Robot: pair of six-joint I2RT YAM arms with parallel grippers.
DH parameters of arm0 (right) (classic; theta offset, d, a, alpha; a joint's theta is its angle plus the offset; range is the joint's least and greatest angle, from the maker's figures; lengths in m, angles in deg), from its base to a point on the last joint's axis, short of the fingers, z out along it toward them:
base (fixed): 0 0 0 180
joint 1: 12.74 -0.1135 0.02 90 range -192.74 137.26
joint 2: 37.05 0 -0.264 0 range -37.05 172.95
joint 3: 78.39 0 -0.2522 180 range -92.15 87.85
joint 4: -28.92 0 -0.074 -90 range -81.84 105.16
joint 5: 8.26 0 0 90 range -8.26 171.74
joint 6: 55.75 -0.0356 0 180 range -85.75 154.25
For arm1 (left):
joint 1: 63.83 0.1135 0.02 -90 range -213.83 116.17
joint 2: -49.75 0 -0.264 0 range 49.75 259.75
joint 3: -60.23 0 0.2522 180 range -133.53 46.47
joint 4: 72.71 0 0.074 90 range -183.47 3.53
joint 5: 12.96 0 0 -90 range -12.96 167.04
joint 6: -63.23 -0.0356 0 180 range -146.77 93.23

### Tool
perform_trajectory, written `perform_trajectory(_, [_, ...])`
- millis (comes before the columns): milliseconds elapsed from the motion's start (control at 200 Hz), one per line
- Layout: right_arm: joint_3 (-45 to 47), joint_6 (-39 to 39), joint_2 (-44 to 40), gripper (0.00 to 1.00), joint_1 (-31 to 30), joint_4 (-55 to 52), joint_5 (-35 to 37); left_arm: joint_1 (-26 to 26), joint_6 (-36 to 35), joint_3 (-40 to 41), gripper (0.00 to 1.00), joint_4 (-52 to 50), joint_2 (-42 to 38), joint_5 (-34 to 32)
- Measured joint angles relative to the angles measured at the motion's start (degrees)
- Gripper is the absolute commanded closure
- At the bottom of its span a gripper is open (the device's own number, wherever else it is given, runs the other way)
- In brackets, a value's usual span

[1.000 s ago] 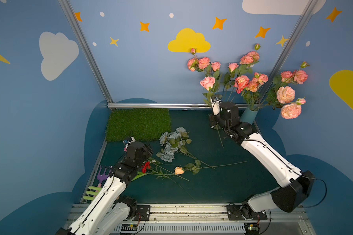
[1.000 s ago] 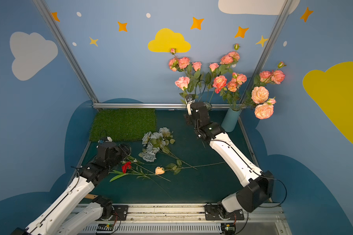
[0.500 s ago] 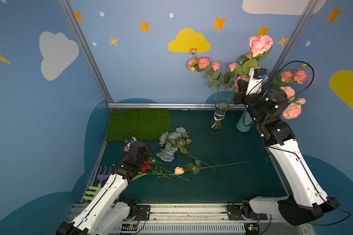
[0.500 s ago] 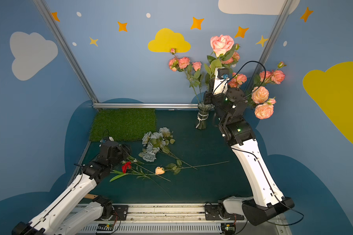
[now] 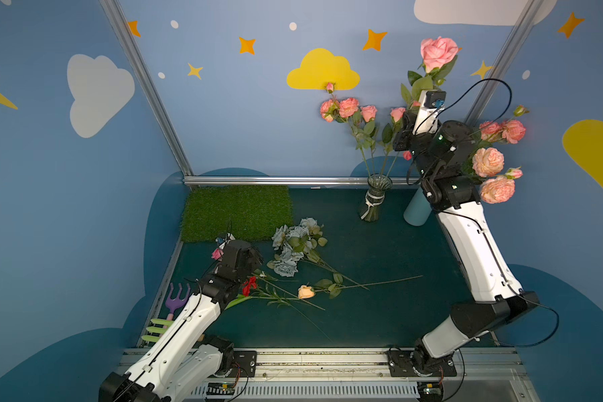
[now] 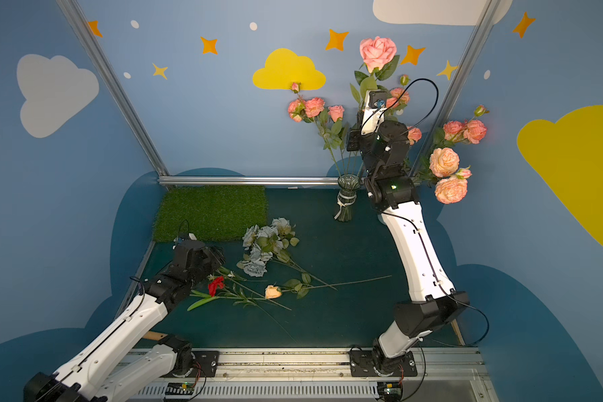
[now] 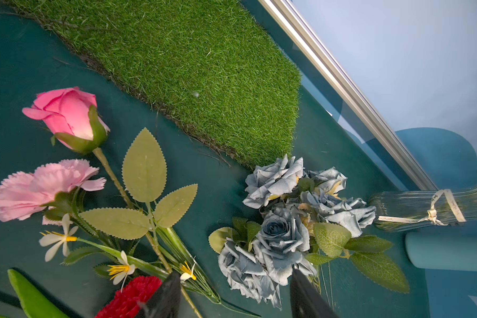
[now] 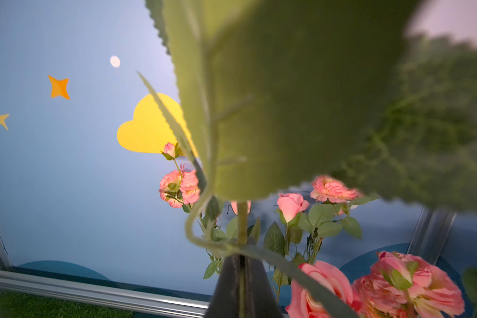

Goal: Place the pink flowers into the vase
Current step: Place the flower in the vase.

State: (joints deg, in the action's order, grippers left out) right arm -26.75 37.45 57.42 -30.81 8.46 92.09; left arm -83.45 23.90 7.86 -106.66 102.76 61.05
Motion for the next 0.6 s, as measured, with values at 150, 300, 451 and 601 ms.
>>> perform_trajectory(150, [-0.2, -0.9, 4.3, 1.0, 2.0, -0.4, -0.4, 0.0, -0.1, -0.6, 0.36, 0.1, 0.4, -0.4])
perform_trajectory(300, [0.7, -1.8, 5.8, 1.0, 3.8, -0.4, -0.6, 0.0, -0.2, -0.8, 0.36, 0.1, 1.4, -0.5])
perform_trajectory(451, [2.4, -3.3, 7.0, 1.0, 5.4, 0.7, -1.5, 0.0, -0.2, -0.9, 0.36, 0.1, 2.1, -0.6])
perform_trajectory(601, [7.4, -4.7, 8.7, 1.0, 6.1, 1.8, -1.7, -0.1, -0.2, -0.9, 0.36, 0.1, 2.1, -0.9])
